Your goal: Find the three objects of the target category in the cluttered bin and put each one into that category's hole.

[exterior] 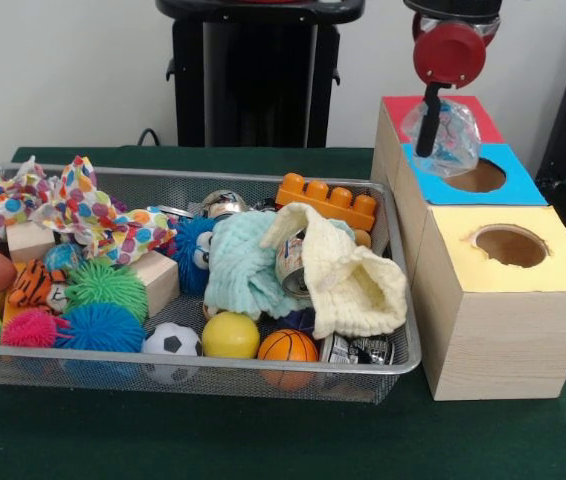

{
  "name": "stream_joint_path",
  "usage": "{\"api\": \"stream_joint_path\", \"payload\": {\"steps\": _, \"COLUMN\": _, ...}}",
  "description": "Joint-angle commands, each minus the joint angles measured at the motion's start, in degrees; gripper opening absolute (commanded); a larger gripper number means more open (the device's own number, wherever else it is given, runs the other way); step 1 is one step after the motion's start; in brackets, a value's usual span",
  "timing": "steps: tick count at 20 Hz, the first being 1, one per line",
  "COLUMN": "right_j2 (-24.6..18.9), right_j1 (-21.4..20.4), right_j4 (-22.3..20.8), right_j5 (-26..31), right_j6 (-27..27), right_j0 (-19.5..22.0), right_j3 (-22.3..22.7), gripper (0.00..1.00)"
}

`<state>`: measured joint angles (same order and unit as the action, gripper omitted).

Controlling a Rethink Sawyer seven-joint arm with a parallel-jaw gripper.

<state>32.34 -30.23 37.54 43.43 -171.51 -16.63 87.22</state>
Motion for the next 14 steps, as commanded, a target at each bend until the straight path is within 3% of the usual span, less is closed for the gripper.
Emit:
{"api": "stream_joint_path", "payload": {"steps": 1, "right_j2": -1.14, "right_j1": 2.94, "right_j4": 2.49, "right_j5": 8.63, "right_j6": -23.15, "right_j0": -0.57, "right_j3": -3.13, "gripper": 0.00}}
{"api": "stream_joint_path", "payload": {"steps": 14, "right_j2": -2.03, "right_j1": 4.10, "right_j4": 1.78, "right_j5": 7.43, "right_j6": -22.35, "right_j0": 1.09, "right_j3": -3.94, "gripper": 0.00}}
